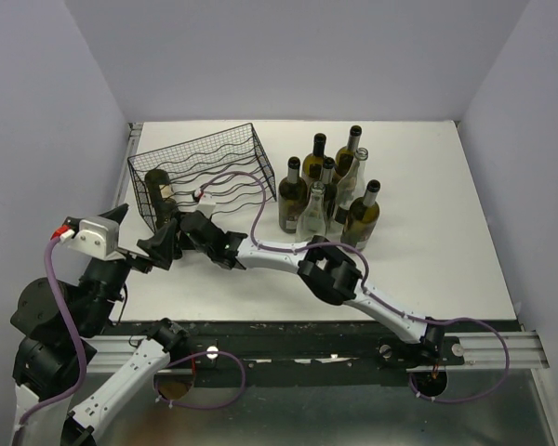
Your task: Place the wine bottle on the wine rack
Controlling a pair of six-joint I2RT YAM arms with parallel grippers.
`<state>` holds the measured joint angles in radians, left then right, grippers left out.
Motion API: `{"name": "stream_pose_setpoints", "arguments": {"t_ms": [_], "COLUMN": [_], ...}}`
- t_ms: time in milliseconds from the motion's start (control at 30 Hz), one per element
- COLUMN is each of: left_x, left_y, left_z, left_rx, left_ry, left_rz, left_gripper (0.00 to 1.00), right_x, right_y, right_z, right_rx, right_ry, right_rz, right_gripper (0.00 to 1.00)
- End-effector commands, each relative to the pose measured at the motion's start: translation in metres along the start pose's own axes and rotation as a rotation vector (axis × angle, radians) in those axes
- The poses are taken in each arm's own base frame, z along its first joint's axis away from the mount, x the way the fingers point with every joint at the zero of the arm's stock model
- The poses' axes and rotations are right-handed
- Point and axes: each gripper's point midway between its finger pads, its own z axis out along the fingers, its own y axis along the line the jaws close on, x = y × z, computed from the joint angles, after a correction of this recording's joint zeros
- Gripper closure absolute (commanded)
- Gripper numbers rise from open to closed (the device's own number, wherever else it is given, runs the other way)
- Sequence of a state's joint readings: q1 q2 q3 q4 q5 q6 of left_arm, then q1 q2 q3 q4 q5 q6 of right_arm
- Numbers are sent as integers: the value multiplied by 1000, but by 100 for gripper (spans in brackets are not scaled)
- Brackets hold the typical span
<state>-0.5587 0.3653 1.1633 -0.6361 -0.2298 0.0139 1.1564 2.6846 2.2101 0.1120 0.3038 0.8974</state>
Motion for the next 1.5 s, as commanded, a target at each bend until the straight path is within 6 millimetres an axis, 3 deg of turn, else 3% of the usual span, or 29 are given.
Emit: {"name": "stream_pose_setpoints", "arguments": {"t_ms": [0, 200, 533, 800, 933, 1100, 1233, 1367, 1467], "left_x": [-9, -16, -21, -58, -79, -96, -90, -75, -74], "left_y": [9, 12, 10, -5, 13, 18, 4, -18, -13], "left_z": [-11, -18, -17, -13, -13, -5, 14, 34, 46], "left_rx": [-27, -53, -54, 38, -51, -80, -22, 77, 50], "left_ry": [-24, -8, 16, -118, -152, -172, -144, -102, -55], "left_rz": [25, -55, -111, -127, -121, -80, -66, -6, 59], "left_gripper": [1, 1, 1, 1, 1, 1, 1, 1, 1], "right_x": [-38, -50, -85, -179, -232, -283, -313, -330, -335], "right_y": [14, 25, 33, 65, 73, 51, 29, 8, -15], "right_z": [-15, -23, -65, -161, -207, -265, -323, -373, -401], "right_rx": [2, -2, 54, 109, 156, 313, 463, 574, 713], "right_ry": [-83, -82, -111, -184, -203, -213, -242, -256, -253], "right_rz": [-24, -67, -212, -368, -426, -508, -597, -633, -623], "right_gripper": [15, 0, 0, 2, 2, 3, 2, 1, 1]}}
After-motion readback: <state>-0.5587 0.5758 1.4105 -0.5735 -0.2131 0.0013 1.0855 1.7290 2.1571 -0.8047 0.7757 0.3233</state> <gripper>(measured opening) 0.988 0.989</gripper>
